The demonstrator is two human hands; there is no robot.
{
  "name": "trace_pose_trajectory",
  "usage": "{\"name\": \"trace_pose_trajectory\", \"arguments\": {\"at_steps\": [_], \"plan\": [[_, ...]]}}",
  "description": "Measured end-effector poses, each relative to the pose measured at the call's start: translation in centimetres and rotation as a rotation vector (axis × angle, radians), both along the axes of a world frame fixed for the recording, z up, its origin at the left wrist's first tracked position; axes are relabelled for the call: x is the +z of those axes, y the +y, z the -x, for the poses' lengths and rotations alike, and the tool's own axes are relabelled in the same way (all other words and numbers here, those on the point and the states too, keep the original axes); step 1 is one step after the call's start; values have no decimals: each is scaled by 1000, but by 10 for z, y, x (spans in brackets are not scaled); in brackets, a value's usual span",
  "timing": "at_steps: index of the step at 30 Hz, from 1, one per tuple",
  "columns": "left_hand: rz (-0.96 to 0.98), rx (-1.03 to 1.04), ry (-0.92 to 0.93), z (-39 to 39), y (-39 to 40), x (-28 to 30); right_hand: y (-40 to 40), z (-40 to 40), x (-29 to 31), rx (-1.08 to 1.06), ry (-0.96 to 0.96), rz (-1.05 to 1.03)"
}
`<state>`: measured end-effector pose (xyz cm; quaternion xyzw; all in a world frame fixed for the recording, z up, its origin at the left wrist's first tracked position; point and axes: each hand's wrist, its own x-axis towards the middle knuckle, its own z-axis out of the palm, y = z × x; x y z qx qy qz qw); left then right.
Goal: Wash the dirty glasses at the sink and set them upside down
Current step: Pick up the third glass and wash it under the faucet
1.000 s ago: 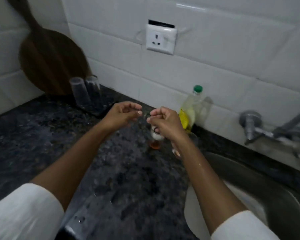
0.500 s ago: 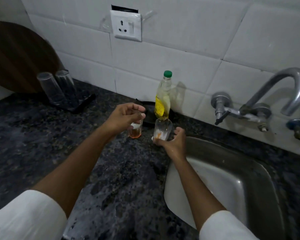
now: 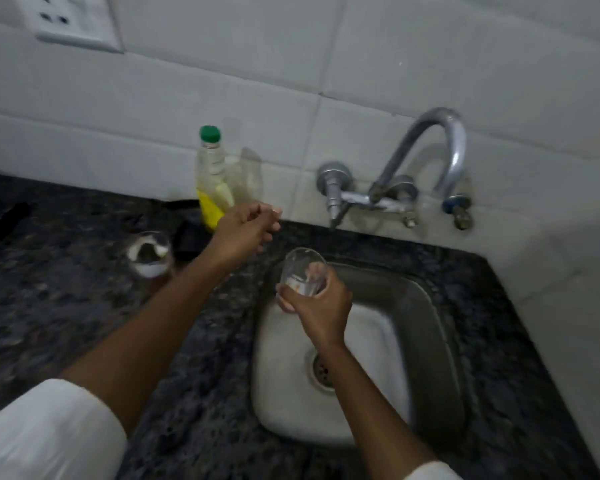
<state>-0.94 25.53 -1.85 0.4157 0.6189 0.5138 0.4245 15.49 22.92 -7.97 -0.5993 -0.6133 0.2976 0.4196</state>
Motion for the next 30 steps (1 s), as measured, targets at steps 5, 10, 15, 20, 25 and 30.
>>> {"name": "trace_pose_trajectory", "arguments": {"at_steps": [5,10,15,20,25,30], "plan": [[-73,-78,314,-81,48,-6,8,-83,12,-143,-54,29],[-96,219,475,-107,64,-1,23,-120,14,-163,-23,60],[-128,287,244,-111,65,-11,35,-123,17,-118,54,77],[-70,326,70,-116,63,-7,38,-118,23,-66,58,70],[-46,311,6,-114,64,-9,34,-120,28,-69,58,72],[-18,299,-46,-112,64,-6,31,-123,33,-80,49,77]]}}
